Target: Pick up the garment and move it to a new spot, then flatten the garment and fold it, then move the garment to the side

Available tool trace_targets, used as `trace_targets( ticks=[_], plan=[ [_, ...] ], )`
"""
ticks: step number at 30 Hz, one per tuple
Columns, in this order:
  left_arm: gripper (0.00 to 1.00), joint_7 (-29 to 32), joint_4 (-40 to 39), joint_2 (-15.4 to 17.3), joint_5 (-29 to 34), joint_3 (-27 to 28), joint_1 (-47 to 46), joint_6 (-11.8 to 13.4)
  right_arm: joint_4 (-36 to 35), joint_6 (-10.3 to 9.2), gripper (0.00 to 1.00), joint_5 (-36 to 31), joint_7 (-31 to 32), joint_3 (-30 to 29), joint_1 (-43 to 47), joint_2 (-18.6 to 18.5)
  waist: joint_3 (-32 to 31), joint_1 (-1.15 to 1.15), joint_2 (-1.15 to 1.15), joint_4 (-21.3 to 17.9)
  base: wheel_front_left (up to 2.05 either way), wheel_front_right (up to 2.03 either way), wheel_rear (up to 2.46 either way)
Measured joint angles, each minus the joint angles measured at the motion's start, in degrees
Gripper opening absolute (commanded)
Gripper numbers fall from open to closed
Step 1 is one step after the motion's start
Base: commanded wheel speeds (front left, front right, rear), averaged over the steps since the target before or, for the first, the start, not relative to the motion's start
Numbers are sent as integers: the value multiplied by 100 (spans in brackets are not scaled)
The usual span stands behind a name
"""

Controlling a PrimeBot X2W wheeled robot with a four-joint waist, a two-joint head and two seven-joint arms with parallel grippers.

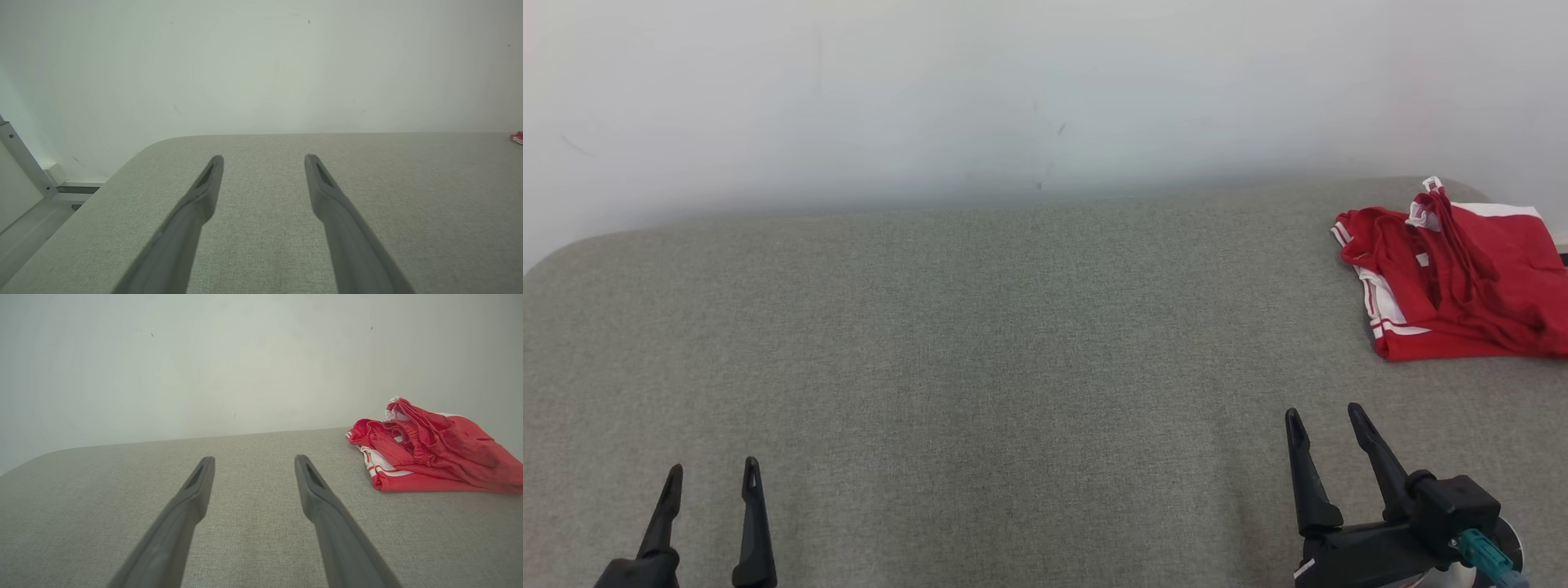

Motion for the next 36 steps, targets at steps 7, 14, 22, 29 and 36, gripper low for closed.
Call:
trace_targets(
  ticks=[7, 14, 22, 29, 36],
  plan=[
    [0, -2, 2, 8, -21, -30, 0, 3, 15, 0, 0, 9, 8, 18, -1, -16, 12, 0, 0, 24, 0, 0, 0],
    [0, 53, 322, -137, -134, -71, 43, -7, 343, 0, 0, 120, 65, 13, 125, 19, 12, 0, 0, 33, 0, 0, 0],
    [0, 204, 443, -225, -967, 21, 7, -132, 423, 0, 0, 1035, 204, -27, 90, 38, 7, 0, 0, 54, 0, 0, 0],
    [0, 330, 531, -294, -1636, 93, -54, -210, 479, 0, 0, 1766, 308, -57, 37, 56, 3, 0, 0, 72, 0, 0, 0],
    [0, 463, 626, -368, -2347, 175, -152, -310, 545, 0, 0, 2531, 424, -94, -48, 75, -1, 0, 0, 93, 0, 0, 0]
  ],
)
